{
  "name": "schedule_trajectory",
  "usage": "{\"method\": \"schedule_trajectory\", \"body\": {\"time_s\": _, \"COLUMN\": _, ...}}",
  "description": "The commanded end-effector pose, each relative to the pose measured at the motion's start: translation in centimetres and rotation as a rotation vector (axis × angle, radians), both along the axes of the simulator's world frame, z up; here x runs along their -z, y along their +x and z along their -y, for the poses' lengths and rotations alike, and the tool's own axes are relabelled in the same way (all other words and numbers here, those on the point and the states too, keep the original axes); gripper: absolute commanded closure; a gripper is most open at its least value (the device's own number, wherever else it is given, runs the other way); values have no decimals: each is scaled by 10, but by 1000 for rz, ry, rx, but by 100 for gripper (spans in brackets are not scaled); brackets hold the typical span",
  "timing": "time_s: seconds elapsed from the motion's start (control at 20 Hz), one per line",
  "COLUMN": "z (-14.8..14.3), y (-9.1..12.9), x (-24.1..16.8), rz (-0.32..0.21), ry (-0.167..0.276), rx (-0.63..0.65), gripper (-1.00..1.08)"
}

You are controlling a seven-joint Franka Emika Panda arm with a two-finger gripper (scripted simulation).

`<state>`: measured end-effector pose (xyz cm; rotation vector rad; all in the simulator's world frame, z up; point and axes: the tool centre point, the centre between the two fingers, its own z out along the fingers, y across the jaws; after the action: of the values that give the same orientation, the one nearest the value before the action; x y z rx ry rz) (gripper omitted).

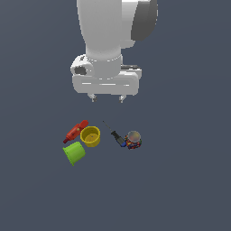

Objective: Pick up a designated object from a clutter of objects.

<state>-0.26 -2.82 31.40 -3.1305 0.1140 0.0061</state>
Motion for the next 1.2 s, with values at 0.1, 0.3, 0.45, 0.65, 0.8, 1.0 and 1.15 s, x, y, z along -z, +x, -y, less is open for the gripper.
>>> {"method": "schedule_trajectory", "body": {"time_s": 0.1, "z": 1, "y": 0, "x": 0, "rz": -1, "ry": -2, "rx": 1, "gripper": -20}}
{"method": "schedule_trajectory", "body": {"time_s": 0.3, "z": 7, "y": -2, "x": 0, "rz": -5, "ry": -16, "rx": 3, "gripper": -20}}
{"method": "schedule_trajectory", "body": {"time_s": 0.45, "z": 8, "y": -3, "x": -1, "rz": -6, "ry": -19, "rx": 2, "gripper": -20}}
{"method": "schedule_trajectory", "body": {"time_s": 0.65, "z": 8, "y": -2, "x": 1, "rz": -7, "ry": -17, "rx": 13, "gripper": -20}}
{"method": "schedule_trajectory", "body": {"time_s": 0.8, "z": 10, "y": 0, "x": 4, "rz": -12, "ry": -16, "rx": 38, "gripper": -20}}
{"method": "schedule_trajectory", "body": {"time_s": 1.0, "z": 13, "y": 4, "x": 12, "rz": -21, "ry": -14, "rx": 90, "gripper": -20}}
{"method": "schedule_trajectory", "body": {"time_s": 1.15, "z": 16, "y": 9, "x": 20, "rz": -31, "ry": -13, "rx": 145, "gripper": -20}}
